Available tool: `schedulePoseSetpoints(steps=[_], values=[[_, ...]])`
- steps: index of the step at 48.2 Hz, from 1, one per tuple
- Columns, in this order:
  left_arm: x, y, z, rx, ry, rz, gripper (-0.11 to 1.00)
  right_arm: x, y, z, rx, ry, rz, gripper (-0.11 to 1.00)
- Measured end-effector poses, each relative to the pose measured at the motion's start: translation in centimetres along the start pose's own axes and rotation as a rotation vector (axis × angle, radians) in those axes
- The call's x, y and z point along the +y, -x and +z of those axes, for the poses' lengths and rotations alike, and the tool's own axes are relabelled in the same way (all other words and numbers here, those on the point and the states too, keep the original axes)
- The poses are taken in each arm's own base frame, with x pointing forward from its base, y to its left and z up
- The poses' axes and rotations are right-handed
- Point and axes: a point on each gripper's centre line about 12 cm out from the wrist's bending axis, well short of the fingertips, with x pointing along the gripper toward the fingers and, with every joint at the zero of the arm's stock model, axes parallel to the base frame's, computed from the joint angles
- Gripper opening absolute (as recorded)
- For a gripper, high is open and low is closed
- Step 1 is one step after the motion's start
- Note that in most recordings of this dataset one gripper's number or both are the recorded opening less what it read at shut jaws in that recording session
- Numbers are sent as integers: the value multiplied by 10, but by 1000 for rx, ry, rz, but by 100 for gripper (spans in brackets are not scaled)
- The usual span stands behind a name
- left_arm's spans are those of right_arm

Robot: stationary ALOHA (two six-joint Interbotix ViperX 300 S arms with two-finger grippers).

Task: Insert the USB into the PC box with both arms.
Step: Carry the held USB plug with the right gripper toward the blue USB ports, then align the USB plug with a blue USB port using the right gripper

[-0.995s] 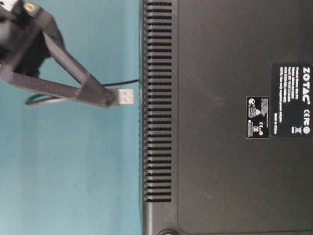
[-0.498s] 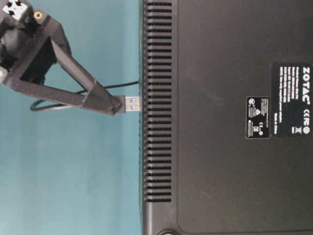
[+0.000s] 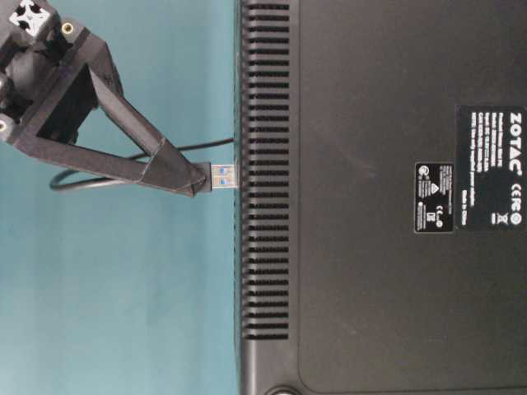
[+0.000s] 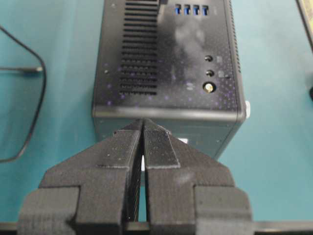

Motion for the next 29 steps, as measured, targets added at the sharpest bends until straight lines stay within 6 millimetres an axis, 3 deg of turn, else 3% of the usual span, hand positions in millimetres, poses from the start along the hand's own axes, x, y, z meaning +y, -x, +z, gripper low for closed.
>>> schedulePoseSetpoints(steps=[29], values=[[0,-1,-1,3,1,-1,0,7,0,-2,14,10,10,10]])
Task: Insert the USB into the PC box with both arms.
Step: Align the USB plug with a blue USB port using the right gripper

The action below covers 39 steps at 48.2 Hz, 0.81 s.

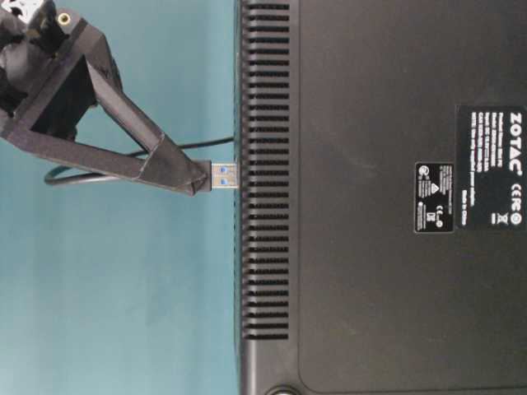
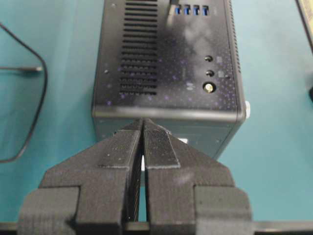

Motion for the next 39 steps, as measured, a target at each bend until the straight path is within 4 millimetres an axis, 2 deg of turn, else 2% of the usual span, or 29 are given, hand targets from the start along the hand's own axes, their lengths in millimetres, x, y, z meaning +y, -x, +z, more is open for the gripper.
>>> schedulePoseSetpoints(steps=[39], values=[[0,-1,0,1,4,1,0,5,-5,-3,17,-4,6,10]])
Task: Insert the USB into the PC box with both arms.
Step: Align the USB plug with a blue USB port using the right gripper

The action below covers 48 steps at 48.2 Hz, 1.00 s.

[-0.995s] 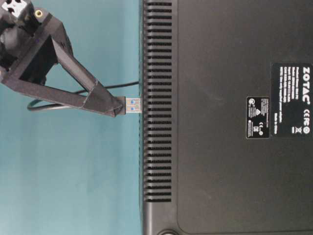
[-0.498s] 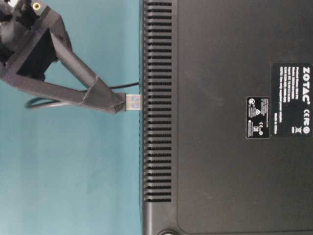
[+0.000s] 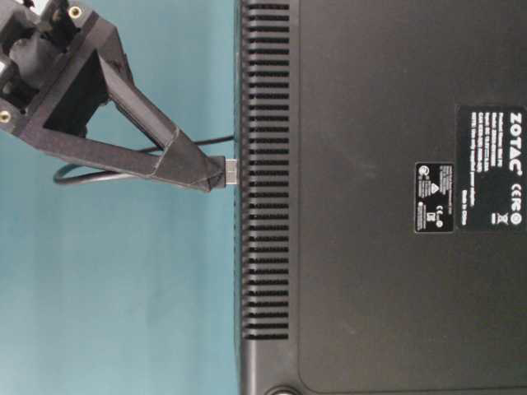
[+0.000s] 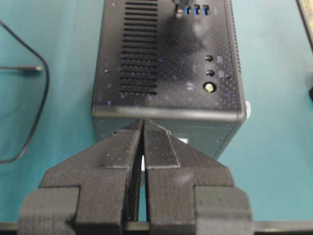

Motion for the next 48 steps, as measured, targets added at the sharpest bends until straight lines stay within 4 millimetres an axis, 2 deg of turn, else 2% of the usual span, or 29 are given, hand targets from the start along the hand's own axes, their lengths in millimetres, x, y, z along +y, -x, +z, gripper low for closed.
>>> schedulePoseSetpoints(steps=[20,26,33,43,48], values=[[0,0,0,0,-1,-1,0,-2,-3,-2,4,-5,-1,10],[0,0,0,-1,-1,-1,0,0,-3,-2,-6,-1,2,14],[0,0,0,0,-1,-1,0,0,-4,-2,-6,1,3,25],[0,0,0,0,1,-1,0,2,-7,-5,11,2,3,54],[0,0,0,0,2,0,0,1,-7,-4,11,2,0,58]])
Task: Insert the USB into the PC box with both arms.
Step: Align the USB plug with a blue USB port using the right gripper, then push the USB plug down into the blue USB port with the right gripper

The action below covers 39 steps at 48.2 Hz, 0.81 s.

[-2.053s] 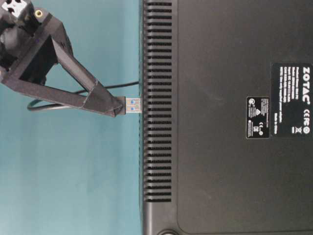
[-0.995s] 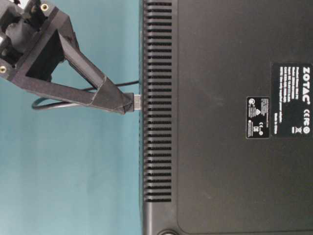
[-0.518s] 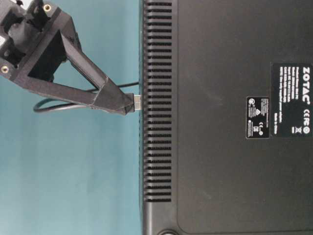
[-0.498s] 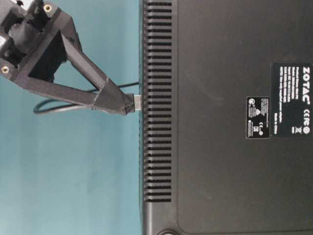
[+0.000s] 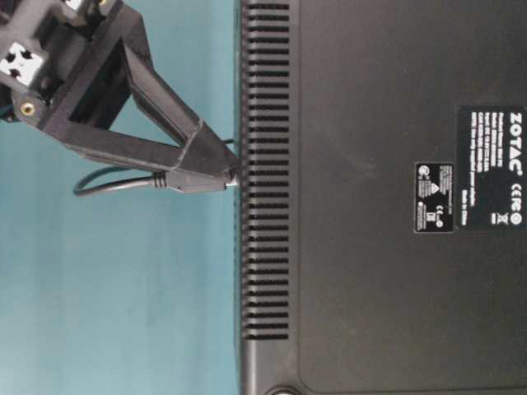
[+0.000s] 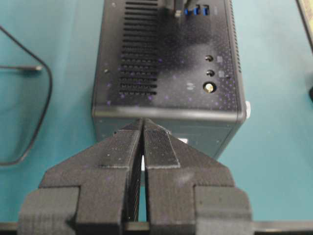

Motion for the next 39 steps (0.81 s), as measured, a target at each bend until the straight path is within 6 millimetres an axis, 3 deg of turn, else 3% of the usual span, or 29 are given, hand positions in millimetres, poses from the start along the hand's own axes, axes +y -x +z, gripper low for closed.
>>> schedulePoseSetpoints(steps=[10,26,39], values=[[0,0,0,0,0,0,0,0,2,2,0,5,-6,59],[0,0,0,0,-1,-1,0,-3,29,21,-80,13,-20,60],[0,0,0,2,-1,-1,0,-4,30,22,-84,18,-27,54]])
